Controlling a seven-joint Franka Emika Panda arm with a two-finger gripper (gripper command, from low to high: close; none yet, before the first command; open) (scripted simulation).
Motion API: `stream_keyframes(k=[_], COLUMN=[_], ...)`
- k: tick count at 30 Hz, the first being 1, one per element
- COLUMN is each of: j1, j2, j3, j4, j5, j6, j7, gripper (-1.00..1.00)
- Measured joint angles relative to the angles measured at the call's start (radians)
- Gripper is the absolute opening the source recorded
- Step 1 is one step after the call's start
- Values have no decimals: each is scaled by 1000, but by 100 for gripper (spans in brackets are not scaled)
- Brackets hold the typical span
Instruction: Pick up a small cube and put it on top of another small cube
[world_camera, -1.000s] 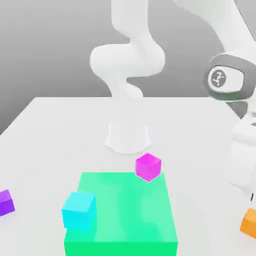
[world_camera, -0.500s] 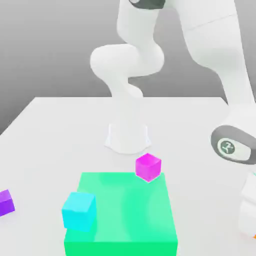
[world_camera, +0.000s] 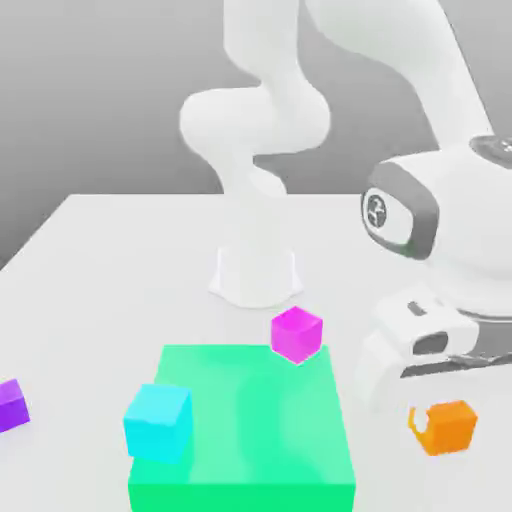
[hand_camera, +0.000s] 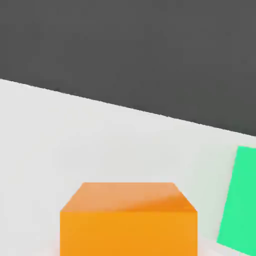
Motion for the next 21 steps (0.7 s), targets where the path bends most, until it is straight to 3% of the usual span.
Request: stream_keyframes(k=[13,17,18,21], j1=[-284,-321,-315,-313], j2=[-228,-171,-148,-148], j3=[-192,-191,-186,-186], j4=[-29,-65,-75,-75], j5=[108,118,120,120], j6=[-182,-88,-53,-53], j7=[652,722,724,724], gripper=[-100,-100,100,100])
